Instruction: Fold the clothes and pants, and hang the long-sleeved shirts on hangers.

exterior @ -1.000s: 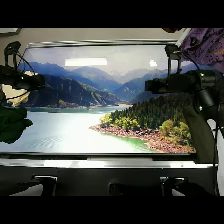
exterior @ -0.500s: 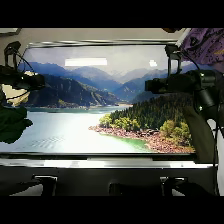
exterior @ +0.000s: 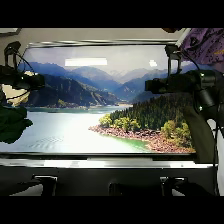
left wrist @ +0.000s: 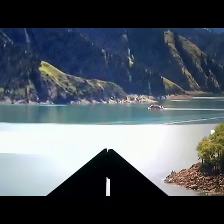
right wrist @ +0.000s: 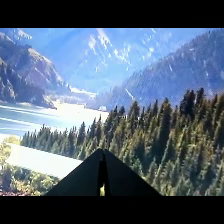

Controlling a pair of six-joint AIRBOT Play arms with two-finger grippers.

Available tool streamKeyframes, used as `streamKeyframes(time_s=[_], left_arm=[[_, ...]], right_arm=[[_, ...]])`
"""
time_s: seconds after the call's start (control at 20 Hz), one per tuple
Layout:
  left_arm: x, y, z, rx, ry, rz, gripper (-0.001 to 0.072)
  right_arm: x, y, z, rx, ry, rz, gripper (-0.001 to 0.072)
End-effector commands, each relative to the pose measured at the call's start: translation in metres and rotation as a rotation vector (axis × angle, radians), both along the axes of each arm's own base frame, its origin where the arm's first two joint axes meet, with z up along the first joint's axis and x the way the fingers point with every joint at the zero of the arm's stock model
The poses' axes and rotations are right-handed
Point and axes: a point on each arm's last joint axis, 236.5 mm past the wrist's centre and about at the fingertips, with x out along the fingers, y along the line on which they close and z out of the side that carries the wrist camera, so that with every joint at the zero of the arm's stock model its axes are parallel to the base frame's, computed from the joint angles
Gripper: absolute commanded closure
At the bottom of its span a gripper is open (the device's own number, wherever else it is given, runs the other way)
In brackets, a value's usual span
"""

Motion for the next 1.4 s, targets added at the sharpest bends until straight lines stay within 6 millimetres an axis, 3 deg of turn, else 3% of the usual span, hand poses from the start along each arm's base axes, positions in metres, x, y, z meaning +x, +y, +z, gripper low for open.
streamKeyframes(time_s=[0.0, 0.05, 0.1, 0.25, 0.4, 0.6, 0.75, 0.95, 1.1, 1.2, 1.25, 1.3, 1.35], left_arm=[[-0.002, 0.0, -0.001, 0.0, 0.008, -0.001, 0.0585], [-0.006, 0.002, -0.003, 0.001, 0.028, 0.008, 0.0173], [-0.009, 0.011, -0.006, 0.013, 0.05, 0.05, -0.0013], [-0.034, 0.09, -0.028, 0.133, 0.171, 0.296, -0.0013], [-0.061, 0.162, -0.063, 0.122, 0.243, 0.477, -0.0013], [-0.082, 0.24, -0.101, 0.083, 0.203, 0.682, -0.0013], [-0.084, 0.278, -0.119, 0.035, 0.123, 0.795, -0.0013], [-0.099, 0.318, -0.161, 0.022, 0.134, 0.892, -0.0013], [-0.097, 0.336, -0.191, 0.019, 0.14, 0.922, -0.0013], [-0.097, 0.337, -0.213, 0.01, 0.173, 0.923, -0.0013], [-0.098, 0.335, -0.221, 0.004, 0.191, 0.921, -0.0003], [-0.099, 0.333, -0.225, 0.0, 0.206, 0.918, 0.0214], [-0.1, 0.33, -0.224, -0.002, 0.212, 0.914, 0.0673]], right_arm=[[0.0, 0.0, 0.001, 0.001, -0.002, 0.0, 0.0677], [0.0, 0.0, 0.001, 0.001, -0.001, 0.0, 0.0677], [0.0, 0.0, 0.001, 0.001, -0.001, 0.0, 0.0677], [0.0, 0.0, 0.001, 0.0, -0.001, 0.0, 0.0677], [0.0, 0.001, 0.001, 0.001, -0.001, 0.001, 0.0677], [0.0, 0.0, 0.001, 0.001, -0.001, 0.001, 0.0677], [0.0, 0.0, 0.0, 0.001, -0.001, 0.001, 0.0677], [0.0, 0.0, 0.001, 0.001, -0.001, 0.001, 0.0677], [0.0, 0.0, 0.0, 0.001, -0.001, 0.001, 0.0677], [0.0, 0.0, 0.0, 0.001, 0.001, 0.001, 0.0676], [0.0, 0.0, 0.0, 0.001, -0.001, 0.001, 0.0676], [0.0, 0.0, 0.0, 0.001, -0.001, 0.001, 0.0675], [0.0, 0.0, 0.0, 0.001, 0.0, 0.001, 0.0675]])
